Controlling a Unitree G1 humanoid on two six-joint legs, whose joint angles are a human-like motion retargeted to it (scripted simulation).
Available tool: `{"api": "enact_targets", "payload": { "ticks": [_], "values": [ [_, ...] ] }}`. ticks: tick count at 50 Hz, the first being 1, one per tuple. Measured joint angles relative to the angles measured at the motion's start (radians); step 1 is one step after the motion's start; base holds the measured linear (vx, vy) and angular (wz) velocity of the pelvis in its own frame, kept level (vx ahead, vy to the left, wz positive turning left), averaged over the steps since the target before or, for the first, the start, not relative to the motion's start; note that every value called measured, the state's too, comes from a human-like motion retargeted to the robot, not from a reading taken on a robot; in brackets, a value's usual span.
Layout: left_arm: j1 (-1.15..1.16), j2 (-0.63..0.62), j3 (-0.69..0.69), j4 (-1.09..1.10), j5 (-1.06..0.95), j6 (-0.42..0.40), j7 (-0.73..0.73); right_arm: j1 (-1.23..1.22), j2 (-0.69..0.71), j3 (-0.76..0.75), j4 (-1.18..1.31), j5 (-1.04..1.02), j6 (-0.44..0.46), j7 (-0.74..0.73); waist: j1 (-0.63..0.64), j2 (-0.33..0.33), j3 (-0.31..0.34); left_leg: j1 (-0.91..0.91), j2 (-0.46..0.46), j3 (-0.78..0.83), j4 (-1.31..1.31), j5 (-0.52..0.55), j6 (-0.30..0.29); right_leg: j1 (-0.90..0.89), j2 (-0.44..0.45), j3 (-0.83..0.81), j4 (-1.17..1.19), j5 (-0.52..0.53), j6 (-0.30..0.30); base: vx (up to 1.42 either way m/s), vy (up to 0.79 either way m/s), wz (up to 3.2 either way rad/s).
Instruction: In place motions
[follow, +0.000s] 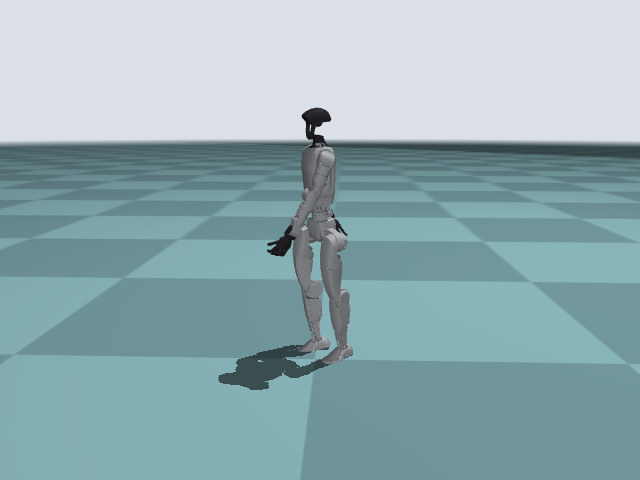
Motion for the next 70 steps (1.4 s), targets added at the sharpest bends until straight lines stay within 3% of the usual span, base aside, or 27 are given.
{"api": "enact_targets", "payload": {
  "ticks": [10, 22, 27, 32, 37, 44, 50, 55, 62, 70],
  "values": [
    [0.044, 0.002, -0.015, -0.069, 0.041, -0.049, 0.017, 0.029, -0.015, -0.044, 0.000, 0.103, 0.035, -0.041, 0.025, 0.022, -0.009, 0.008, -0.006, 0.016, -0.002, -0.012, 0.001, -0.006, -0.006, 0.005, 0.004, -0.003, -0.004, 0.01, 0.01, -0.08],
    [0.494, 0.105, 0.033, 0.311, 0.218, 0.006, 0.110, -0.366, 0.069, 0.113, -0.116, 0.096, -0.052, 0.068, 0.028, 0.036, -0.027, 0.012, -0.016, 0.003, -0.013, -0.012, 0.001, -0.020, -0.009, 0.030, 0.008, -0.005, -0.004, 0.01, 0.02, 0.03],
    [0.750, 0.113, 0.047, 0.311, 0.243, 0.010, 0.100, -0.512, 0.134, 0.177, -0.272, 0.104, -0.073, 0.132, 0.009, 0.039, -0.020, 0.019, -0.010, 0.018, -0.018, -0.015, -0.002, -0.032, -0.003, 0.056, 0.011, 0.002, -0.003, -0.01, 0.00, -0.09],
    [0.861, 0.088, 0.109, 0.311, 0.272, 0.004, 0.085, -0.587, 0.167, 0.225, -0.357, 0.104, -0.114, 0.138, 0.002, 0.038, -0.021, 0.021, -0.006, 0.038, -0.020, -0.018, -0.005, -0.041, 0.000, 0.074, 0.011, 0.009, -0.004, 0.00, 0.01, -0.14],
    [0.783, 0.087, 0.117, 0.311, 0.185, -0.020, 0.103, -0.566, 0.164, 0.231, -0.370, 0.091, -0.131, 0.157, -0.002, 0.022, -0.018, 0.016, -0.008, 0.031, -0.018, -0.014, -0.004, -0.041, -0.004, 0.066, 0.011, 0.010, -0.005, -0.01, -0.04, 0.09],
    [0.414, 0.130, 0.003, 0.290, 0.162, -0.046, 0.111, -0.391, 0.110, 0.136, -0.250, 0.093, -0.118, 0.121, 0.010, 0.003, -0.015, 0.000, -0.014, -0.004, -0.012, -0.003, 0.002, -0.024, -0.011, 0.020, 0.006, 0.006, -0.004, 0.03, -0.06, 0.25],
    [0.155, 0.127, -0.056, 0.116, 0.130, -0.046, 0.048, -0.229, 0.042, 0.067, -0.012, 0.086, -0.075, 0.069, 0.002, -0.011, -0.009, -0.003, -0.017, -0.030, 0.000, 0.001, 0.005, 0.002, -0.013, -0.011, 0.001, -0.002, -0.004, 0.03, -0.03, 0.17],
    [0.025, 0.087, -0.061, -0.043, 0.101, -0.083, 0.018, -0.052, 0.010, 0.041, 0.000, 0.087, 0.000, 0.004, 0.011, -0.010, -0.007, -0.004, -0.014, -0.021, 0.004, -0.002, 0.003, 0.002, -0.014, -0.019, 0.002, -0.007, -0.006, 0.00, 0.00, -0.04],
    [0.027, 0.059, -0.078, -0.146, 0.057, -0.120, 0.011, 0.027, -0.006, 0.001, 0.000, 0.081, 0.069, -0.018, 0.015, 0.002, -0.013, -0.001, -0.009, -0.005, 0.006, -0.008, 0.003, -0.001, -0.011, -0.017, 0.004, -0.009, -0.010, 0.01, 0.03, -0.08],
    [0.212, 0.059, -0.062, 0.056, 0.121, -0.073, -0.012, -0.157, 0.014, 0.069, 0.000, 0.065, 0.035, 0.005, 0.028, 0.019, -0.028, 0.001, -0.015, -0.015, 0.002, -0.010, 0.005, -0.005, -0.012, -0.010, 0.004, -0.010, -0.012, 0.02, 0.08, 0.06]
  ]
}}
